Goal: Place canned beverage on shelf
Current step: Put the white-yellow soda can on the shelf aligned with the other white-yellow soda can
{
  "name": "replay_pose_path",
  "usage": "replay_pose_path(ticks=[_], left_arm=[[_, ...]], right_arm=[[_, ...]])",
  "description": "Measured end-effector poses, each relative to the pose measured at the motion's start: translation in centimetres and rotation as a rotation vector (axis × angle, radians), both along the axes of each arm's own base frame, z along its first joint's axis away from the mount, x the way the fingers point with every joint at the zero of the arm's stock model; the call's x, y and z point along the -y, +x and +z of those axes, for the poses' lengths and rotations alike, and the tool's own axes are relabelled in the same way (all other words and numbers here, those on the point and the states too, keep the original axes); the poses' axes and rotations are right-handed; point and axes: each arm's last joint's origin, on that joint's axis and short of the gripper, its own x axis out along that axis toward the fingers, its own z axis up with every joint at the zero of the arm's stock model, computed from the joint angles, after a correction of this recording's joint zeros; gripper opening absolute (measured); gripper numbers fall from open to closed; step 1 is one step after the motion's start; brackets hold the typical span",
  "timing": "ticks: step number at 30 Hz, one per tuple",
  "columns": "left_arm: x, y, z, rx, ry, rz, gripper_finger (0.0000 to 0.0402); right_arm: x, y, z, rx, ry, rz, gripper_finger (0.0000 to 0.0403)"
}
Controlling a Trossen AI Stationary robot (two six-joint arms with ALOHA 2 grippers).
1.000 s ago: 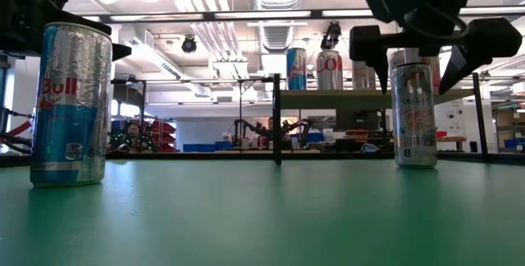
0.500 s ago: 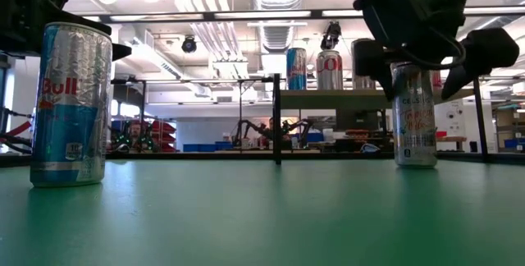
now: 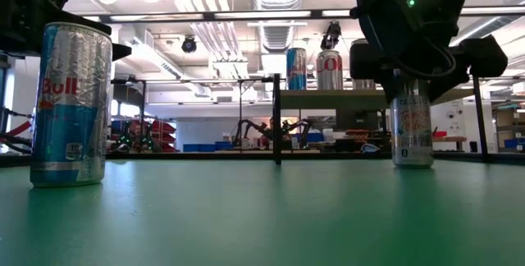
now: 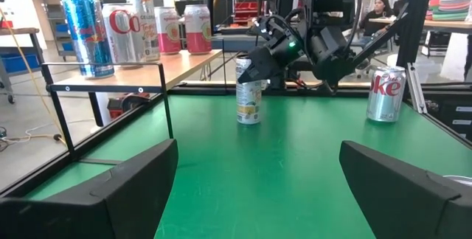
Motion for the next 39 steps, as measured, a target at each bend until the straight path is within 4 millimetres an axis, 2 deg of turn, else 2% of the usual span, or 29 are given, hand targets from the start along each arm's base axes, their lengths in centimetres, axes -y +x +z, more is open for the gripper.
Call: replay_pose_path(ticks=[5,12,17,22,31,35,39], left_arm=[[0.0,0.0,0.0,0.0,0.0,0.0,0.0361],[0.0,0.0,0.0,0.0,0.0,0.0,0.0361],[0.0,0.0,0.0,0.0,0.0,0.0,0.0361],[0.0,0.0,0.0,0.0,0.0,0.0,0.0361],[0.0,0.0,0.0,0.0,0.0,0.0,0.0361],[0.0,0.0,0.0,0.0,0.0,0.0,0.0361],[0.0,0.0,0.0,0.0,0.0,0.0,0.0361]], right_arm=[[-0.4,0.4,0.9,0.007,0.032,0.003,0.0237],[-1.0,1.2,4.5,0.025,0.058,0.071,0.0237],[-0.9,0.7,7.0,0.061,0.076,0.13,0.0237],[0.0,-0.6,9.5,0.115,0.04,0.182,0.0237],[3.2,-3.2,13.8,0.099,0.016,0.273,0.0249],[4.1,-3.8,15.2,0.086,-0.006,0.302,0.0266],[4.9,-4.0,15.7,0.068,-0.035,0.3,0.0268]])
